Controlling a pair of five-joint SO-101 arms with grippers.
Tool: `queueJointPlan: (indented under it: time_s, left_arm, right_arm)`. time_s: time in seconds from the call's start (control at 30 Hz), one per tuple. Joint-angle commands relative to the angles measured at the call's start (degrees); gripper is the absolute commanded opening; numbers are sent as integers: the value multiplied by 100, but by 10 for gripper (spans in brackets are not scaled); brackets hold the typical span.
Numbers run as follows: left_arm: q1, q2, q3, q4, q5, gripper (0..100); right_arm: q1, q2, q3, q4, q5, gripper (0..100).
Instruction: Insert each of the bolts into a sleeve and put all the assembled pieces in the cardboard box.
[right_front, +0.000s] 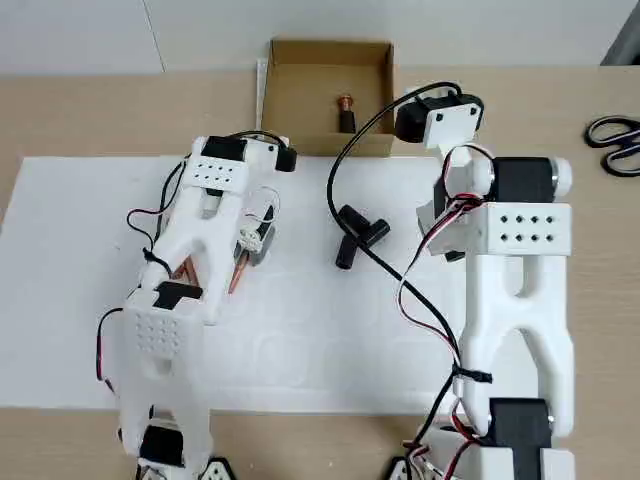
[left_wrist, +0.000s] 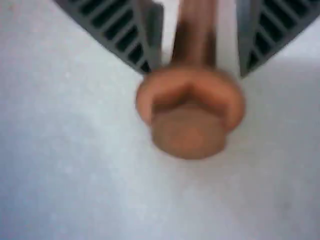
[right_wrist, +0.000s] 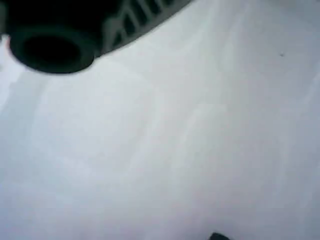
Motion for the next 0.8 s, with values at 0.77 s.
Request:
queueJointPlan:
  time_s: [0.77]
  left_arm:
    - [44,18,-593,-167,281,37]
  right_arm:
    - [31,-277,-237,40,-62,47]
